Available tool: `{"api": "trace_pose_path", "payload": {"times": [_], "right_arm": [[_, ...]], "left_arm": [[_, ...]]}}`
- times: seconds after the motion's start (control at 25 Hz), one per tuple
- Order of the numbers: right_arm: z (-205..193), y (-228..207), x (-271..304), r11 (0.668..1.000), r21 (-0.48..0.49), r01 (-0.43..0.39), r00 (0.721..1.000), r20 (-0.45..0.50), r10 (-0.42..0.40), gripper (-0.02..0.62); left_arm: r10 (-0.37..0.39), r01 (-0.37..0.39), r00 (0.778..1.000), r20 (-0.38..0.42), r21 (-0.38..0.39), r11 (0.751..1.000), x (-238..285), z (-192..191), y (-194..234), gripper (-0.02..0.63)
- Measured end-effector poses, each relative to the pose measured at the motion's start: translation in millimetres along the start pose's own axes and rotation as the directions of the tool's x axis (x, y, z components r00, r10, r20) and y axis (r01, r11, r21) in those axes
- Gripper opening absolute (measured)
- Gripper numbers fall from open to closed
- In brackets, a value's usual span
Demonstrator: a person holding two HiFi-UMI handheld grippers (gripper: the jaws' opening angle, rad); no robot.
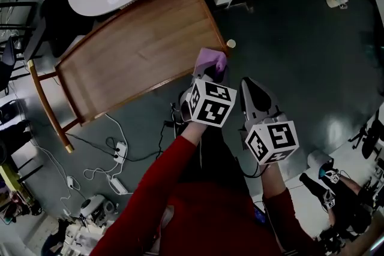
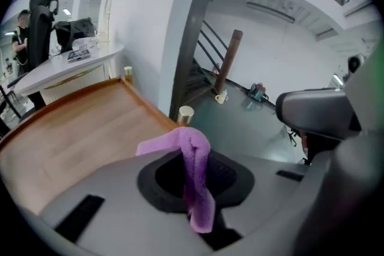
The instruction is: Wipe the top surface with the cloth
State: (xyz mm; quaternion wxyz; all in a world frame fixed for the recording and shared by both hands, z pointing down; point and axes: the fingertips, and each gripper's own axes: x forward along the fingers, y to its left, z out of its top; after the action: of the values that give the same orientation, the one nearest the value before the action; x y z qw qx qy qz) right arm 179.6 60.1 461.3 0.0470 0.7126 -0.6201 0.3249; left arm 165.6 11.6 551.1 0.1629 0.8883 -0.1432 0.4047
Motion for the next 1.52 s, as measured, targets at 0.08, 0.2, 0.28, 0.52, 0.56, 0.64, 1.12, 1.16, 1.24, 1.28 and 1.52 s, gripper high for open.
{"api": "trace_pose_path", "payload": {"times": [0.08, 0.2, 0.28, 0.52, 0.56, 0.64, 1.12, 1.16, 1.24, 1.28, 1.52], "right_arm": [[1, -9, -7, 1.000, 0.018, 0.024, 1.000, 0.010, -0.024, 0.012], [4, -17, -13, 0.998, 0.038, 0.043, 0.999, 0.024, -0.044, 0.012], [6, -19, -14, 0.998, 0.041, 0.047, 0.998, 0.029, -0.048, 0.012], [18, -29, -15, 0.995, 0.064, 0.079, 0.995, 0.058, -0.083, 0.012], [21, -31, -16, 0.994, 0.069, 0.083, 0.994, 0.066, -0.088, 0.012], [28, -33, -17, 0.994, 0.065, 0.086, 0.993, 0.078, -0.091, 0.012], [44, -39, 18, 0.998, -0.007, 0.061, 0.997, 0.039, -0.061, 0.012], [46, -39, 21, 0.998, -0.009, 0.058, 0.998, 0.037, -0.058, 0.012], [49, -38, 28, 0.999, -0.008, 0.053, 0.998, 0.034, -0.052, 0.012], [50, -37, 32, 0.999, -0.009, 0.049, 0.998, 0.032, -0.049, 0.012], [60, -37, 58, 0.999, -0.032, 0.029, 0.999, 0.015, -0.029, 0.012]], "left_arm": [[-0.032, 0.032, 0.999, 0.000, 0.011, 0.999, 6, 7, -12, 0.052], [-0.062, 0.062, 0.998, 0.011, 0.007, 0.998, 11, 14, -23, 0.052], [-0.088, 0.088, 0.996, 0.030, -0.001, 0.996, 11, 19, -26, 0.054], [-0.246, 0.244, 0.969, 0.036, 0.067, 0.968, -44, 41, -33, 0.052], [-0.311, 0.311, 0.950, -0.013, 0.080, 0.947, -56, 39, -36, 0.052], [-0.446, 0.457, 0.887, -0.122, 0.082, 0.886, -72, 33, -43, 0.054], [-0.269, 0.324, 0.938, -0.219, 0.275, 0.905, 8, 66, 23, 0.052], [-0.253, 0.310, 0.942, -0.223, 0.276, 0.910, 13, 71, 32, 0.052], [-0.230, 0.287, 0.947, -0.223, 0.267, 0.920, 22, 82, 50, 0.052], [-0.215, 0.270, 0.952, -0.219, 0.264, 0.926, 26, 87, 61, 0.052], [-0.063, 0.111, 0.982, -0.177, 0.276, 0.955, 49, 130, 132, 0.054]]}}
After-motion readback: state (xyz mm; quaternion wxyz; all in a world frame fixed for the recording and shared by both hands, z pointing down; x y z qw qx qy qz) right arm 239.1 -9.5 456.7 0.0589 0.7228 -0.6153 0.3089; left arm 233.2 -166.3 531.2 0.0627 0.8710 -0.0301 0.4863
